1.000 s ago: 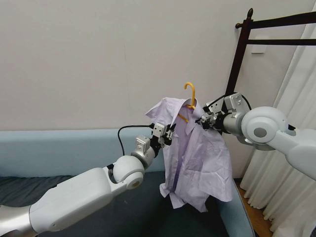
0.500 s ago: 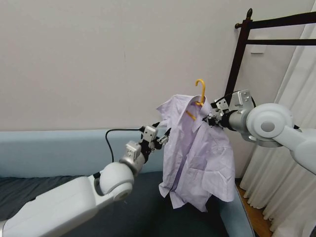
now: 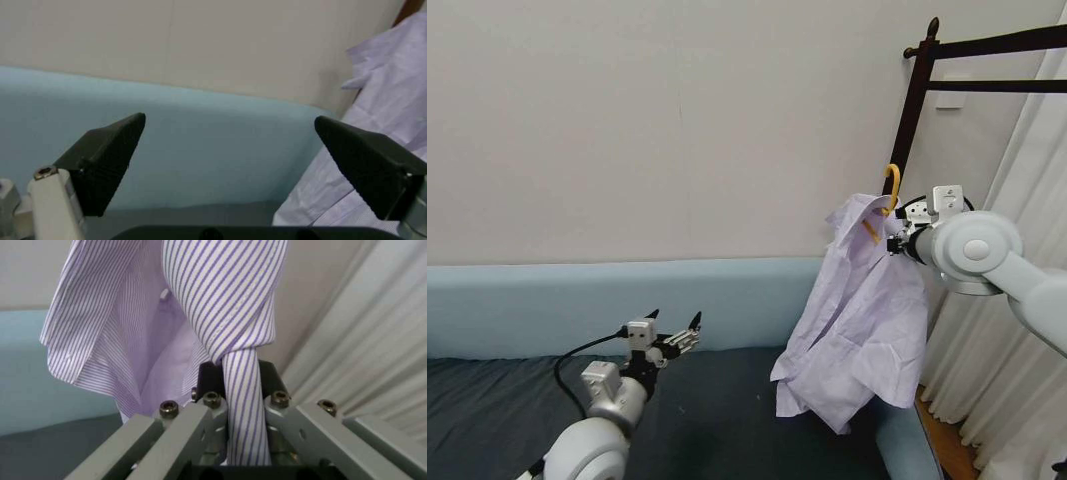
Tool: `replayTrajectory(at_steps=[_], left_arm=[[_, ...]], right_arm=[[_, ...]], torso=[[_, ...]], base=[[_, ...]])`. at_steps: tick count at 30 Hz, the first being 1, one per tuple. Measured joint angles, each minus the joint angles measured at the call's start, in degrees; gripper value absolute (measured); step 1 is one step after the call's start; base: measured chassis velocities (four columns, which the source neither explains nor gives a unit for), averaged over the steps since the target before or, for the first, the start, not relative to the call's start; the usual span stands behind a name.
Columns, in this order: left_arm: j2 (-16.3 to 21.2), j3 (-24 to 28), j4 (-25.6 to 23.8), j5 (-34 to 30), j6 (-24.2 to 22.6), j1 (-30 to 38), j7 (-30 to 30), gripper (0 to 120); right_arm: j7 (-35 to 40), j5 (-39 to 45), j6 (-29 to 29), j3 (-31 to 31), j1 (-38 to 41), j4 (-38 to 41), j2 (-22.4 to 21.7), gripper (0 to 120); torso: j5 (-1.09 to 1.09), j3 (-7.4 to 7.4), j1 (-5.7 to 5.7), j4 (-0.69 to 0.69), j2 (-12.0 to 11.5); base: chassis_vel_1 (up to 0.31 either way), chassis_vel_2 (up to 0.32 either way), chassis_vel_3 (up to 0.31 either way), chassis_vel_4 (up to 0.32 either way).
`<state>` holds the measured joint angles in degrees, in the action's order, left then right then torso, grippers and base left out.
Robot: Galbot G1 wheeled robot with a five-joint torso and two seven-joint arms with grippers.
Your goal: Pick up the clothes from the sofa and hang them on the clothes hanger.
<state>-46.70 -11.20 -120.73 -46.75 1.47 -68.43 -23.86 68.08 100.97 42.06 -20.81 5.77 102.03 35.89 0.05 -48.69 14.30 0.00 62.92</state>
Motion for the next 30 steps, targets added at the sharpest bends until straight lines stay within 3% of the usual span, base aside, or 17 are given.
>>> replayTrajectory(at_steps=[5, 9, 10, 14, 22, 30], left_arm=[[-3.31, -4.66, 0.28, 5.32, 2.23, -7.53, 1.99, 100], [-6.62, -7.30, -0.26, 8.87, 3.44, -12.03, 2.60, 100], [-6.62, -7.30, -0.26, 8.87, 3.44, -12.03, 2.60, 100], [-8.15, -8.09, -1.07, 10.40, 4.05, -13.92, 2.61, 100], [-9.32, -8.11, -0.84, 11.40, 5.22, -15.24, 2.82, 100], [-9.37, -8.83, -1.18, 11.49, 6.00, -16.46, 3.20, 100]], right_arm=[[0.35, -0.05, 0.00, -3.77, 4.27, -4.22, 1.34, 2], [-1.13, -2.18, 0.00, -12.74, 12.18, -14.08, 4.72, 2], [-1.13, -2.18, 0.00, -12.74, 12.18, -14.08, 4.72, 2], [-2.34, -3.87, 0.00, -19.21, 18.06, -26.24, 9.50, 2], [-2.41, -4.87, 0.03, -20.81, 21.91, -39.59, 16.47, 2], [-9.35, -11.68, 0.06, -20.97, 25.28, -54.35, 22.95, 2]], torso=[[0.00, 0.00, -0.01, 0.02, 0.00], [0.01, 0.00, 0.00, 0.02, 0.00], [0.01, 0.00, 0.00, 0.02, 0.00], [0.01, -0.01, 0.01, 0.03, 0.00], [0.01, -0.01, 0.00, 0.03, 0.00], [0.01, -0.01, 0.01, 0.02, 0.00]], base=[[0.000, 0.000, 0.000, 0.000], [0.000, 0.000, 0.000, 0.000], [0.000, 0.000, 0.000, 0.000], [0.000, 0.000, 0.000, 0.000], [0.000, 0.000, 0.000, 0.000], [0.000, 0.000, 0.000, 0.000]])
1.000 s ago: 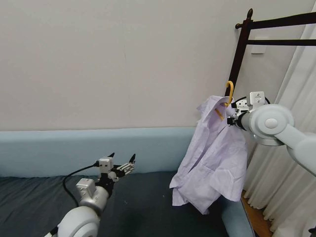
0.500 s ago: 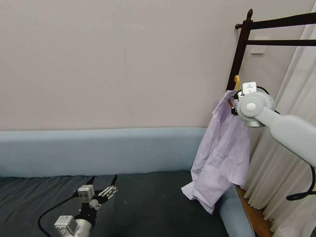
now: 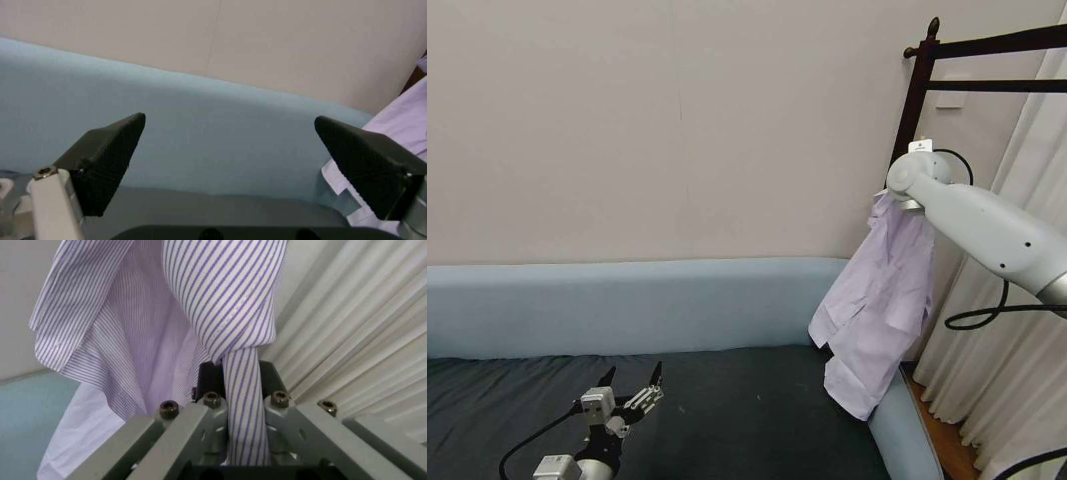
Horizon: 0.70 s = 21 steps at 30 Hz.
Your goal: Pick up the clothes from the sofa and hang them on the clothes hanger.
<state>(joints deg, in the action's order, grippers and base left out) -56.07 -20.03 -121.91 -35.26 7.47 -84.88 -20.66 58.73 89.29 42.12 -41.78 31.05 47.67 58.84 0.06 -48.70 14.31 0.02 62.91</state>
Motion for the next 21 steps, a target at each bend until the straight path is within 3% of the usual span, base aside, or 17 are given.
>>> replayTrajectory(at_steps=[11, 15, 21], left_arm=[[-1.53, -0.18, 1.01, 3.59, 0.31, -1.98, 0.88, 100], [-2.40, -0.09, 1.14, 4.69, 0.76, -2.42, 0.79, 100], [-2.33, -0.65, 0.87, 4.74, 1.08, -3.71, 0.71, 100]], right_arm=[[-11.56, -5.81, 0.03, -4.86, 7.56, -11.89, 3.78, 2], [-19.98, -12.89, 0.03, -3.43, 10.12, -18.96, 6.32, 2], [-25.88, -20.88, 0.03, 0.10, 11.88, -24.82, 8.90, 2]], torso=[[-0.01, 0.01, 0.00, 0.00, 0.00], [0.00, 0.01, 0.00, 0.00, 0.00], [-0.01, 0.01, 0.00, 0.00, 0.00]], base=[[0.000, 0.000, 0.000, 0.000], [0.000, 0.000, 0.000, 0.000], [0.000, 0.000, 0.000, 0.000]])
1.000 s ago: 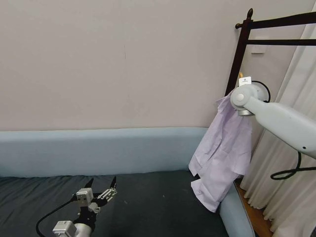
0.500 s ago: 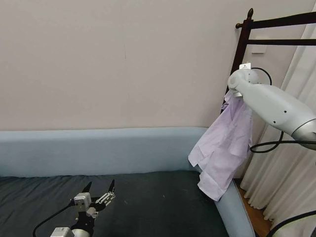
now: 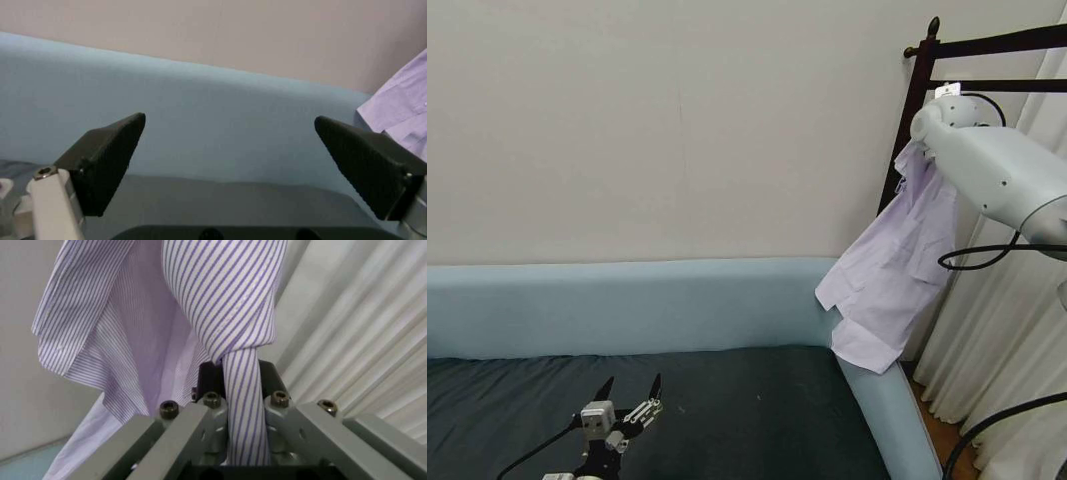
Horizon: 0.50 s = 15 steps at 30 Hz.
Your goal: Pick up the clothes from the sofa and hang them on the clothes hanger.
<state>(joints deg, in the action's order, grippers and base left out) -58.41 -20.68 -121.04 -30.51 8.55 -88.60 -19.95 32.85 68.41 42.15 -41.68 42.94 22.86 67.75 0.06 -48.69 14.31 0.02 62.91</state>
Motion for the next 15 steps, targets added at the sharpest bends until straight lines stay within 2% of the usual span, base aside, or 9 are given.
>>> replayTrajectory(at_steps=[2, 6, 7, 15], left_arm=[[0.12, -0.48, -0.49, -0.01, 0.08, -0.48, -0.03, 100], [0.51, -1.02, -1.42, -0.29, 0.06, -0.92, -0.15, 100], [0.73, -1.40, -1.85, -0.43, -0.02, -0.94, -0.15, 100], [1.78, -3.66, -3.71, -1.79, -0.29, -2.04, -0.20, 100]], right_arm=[[-2.63, -4.59, 0.00, 3.19, 0.29, -2.29, 0.99, 2], [-3.25, -6.35, 0.00, 6.18, -0.10, -3.11, 1.83, 2], [-3.25, -7.21, -0.01, 8.54, -0.39, -3.87, 2.62, 2], [-3.67, -7.53, -0.07, 12.52, -0.05, -5.42, 3.66, 2]], torso=[[-0.01, 0.00, 0.00, -0.01, 0.00], [0.01, 0.00, 0.00, 0.01, 0.00], [0.00, 0.00, 0.00, 0.01, 0.00], [-0.01, 0.00, 0.00, -0.02, 0.00]], base=[[0.000, 0.000, 0.000, 0.000], [0.000, 0.000, 0.000, 0.000], [0.000, 0.000, 0.000, 0.000], [0.000, 0.000, 0.000, 0.000]])
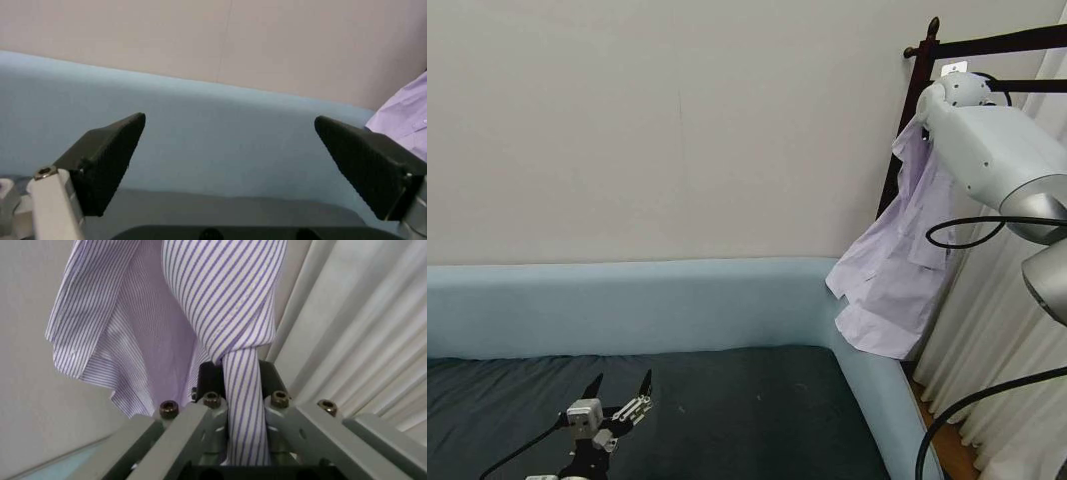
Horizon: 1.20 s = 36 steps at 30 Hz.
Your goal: Pick up the clothes from the sofa and hang them on the clothes hanger.
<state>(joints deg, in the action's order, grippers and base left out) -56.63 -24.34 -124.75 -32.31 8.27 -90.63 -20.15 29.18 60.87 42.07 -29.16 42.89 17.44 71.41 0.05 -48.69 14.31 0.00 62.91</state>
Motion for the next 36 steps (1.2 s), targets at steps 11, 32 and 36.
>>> replayTrajectory(at_steps=[11, 32, 36], left_arm=[[-0.79, 0.83, -1.64, 2.40, 0.33, -1.46, 0.35, 100], [0.46, 1.16, -3.24, 1.76, 0.32, -0.87, 0.31, 100], [0.39, 0.90, -3.35, 1.71, 0.33, -1.04, 0.31, 100]], right_arm=[[-3.40, -1.51, -0.09, 0.44, 0.39, 0.25, -3.59, 2], [-3.58, -2.05, -0.13, 3.95, -0.12, -1.83, -3.95, 2], [-3.56, -1.92, -0.12, 3.84, -0.12, -2.02, -3.32, 2]], torso=[[0.02, 0.00, 0.00, 0.04, 0.00], [0.03, 0.00, 0.00, 0.04, 0.00], [0.00, 0.00, 0.00, 0.02, 0.00]], base=[[0.000, 0.000, 0.000, 0.000], [0.000, 0.000, 0.000, 0.000], [0.000, 0.000, 0.000, 0.000]])
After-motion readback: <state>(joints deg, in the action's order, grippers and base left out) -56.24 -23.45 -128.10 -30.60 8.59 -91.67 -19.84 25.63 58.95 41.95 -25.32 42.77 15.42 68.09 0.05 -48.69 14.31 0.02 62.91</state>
